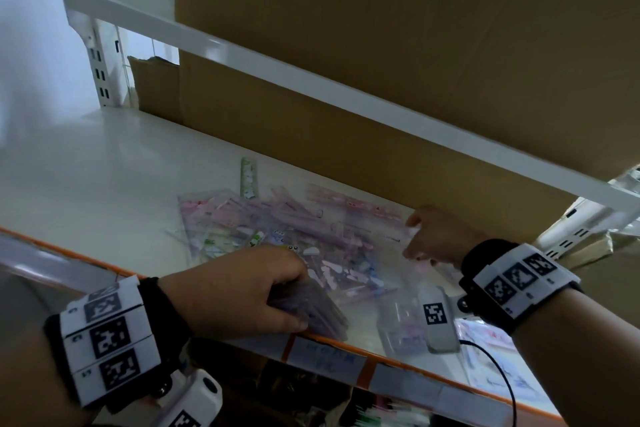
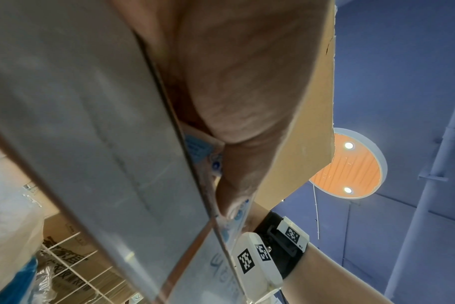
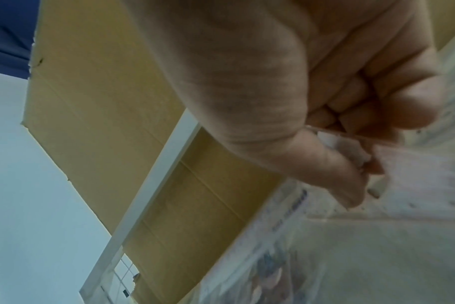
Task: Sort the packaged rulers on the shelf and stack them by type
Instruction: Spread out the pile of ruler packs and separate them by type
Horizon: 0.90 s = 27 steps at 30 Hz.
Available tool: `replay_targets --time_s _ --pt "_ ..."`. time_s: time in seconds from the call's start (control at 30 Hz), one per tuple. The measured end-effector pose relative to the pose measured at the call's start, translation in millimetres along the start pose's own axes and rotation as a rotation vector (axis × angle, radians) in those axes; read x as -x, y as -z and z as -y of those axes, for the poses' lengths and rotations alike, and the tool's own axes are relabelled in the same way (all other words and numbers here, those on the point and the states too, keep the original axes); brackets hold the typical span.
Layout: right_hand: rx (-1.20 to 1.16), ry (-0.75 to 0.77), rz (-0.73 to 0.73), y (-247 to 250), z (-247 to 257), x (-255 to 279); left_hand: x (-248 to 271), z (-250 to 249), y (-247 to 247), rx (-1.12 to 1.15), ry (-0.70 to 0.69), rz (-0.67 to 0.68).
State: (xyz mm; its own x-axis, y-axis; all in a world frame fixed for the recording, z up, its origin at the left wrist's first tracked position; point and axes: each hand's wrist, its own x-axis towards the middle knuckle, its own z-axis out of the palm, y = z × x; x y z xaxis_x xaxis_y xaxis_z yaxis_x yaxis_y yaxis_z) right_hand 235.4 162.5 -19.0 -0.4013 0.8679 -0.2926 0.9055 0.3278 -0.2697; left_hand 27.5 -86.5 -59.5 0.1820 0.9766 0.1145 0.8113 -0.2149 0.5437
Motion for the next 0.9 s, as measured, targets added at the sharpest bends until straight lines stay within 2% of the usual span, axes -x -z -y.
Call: replay_targets --time_s 0.1,0.2,0.3,0.43,0.5,0.73,0.9 --pt "0.047 0.049 -0.087 14.3 -15.2 1.3 -0.6 0.5 -0.2 -0.003 -0.001 -0.002" --pt "0.166 0.111 -0.269 31.7 -21.1 14.5 -1.5 0.5 -0.2 0.001 0.001 0.000" --pt "0.111 0.285 -0.339 36.8 -6.6 52.3 -2.2 -2.2 0.1 0.012 -0.013 0.001" --pt "-0.065 0.522 -0.220 24.1 28.8 115.7 -3.0 -3.2 1.1 0.012 -0.007 0.007" --pt "-0.099 0.569 -0.186 16.0 38.2 129.1 -2.4 -2.6 1.4 0.041 0.008 0.000" --pt "0.000 0.608 -0.105 -19.6 40.5 123.6 0.2 -0.4 0.0 0.098 0.085 -0.050" --pt "0.000 0.711 0.025 -37.5 47.9 120.3 -1.6 -6.0 2.0 -0.007 0.003 -0.001"
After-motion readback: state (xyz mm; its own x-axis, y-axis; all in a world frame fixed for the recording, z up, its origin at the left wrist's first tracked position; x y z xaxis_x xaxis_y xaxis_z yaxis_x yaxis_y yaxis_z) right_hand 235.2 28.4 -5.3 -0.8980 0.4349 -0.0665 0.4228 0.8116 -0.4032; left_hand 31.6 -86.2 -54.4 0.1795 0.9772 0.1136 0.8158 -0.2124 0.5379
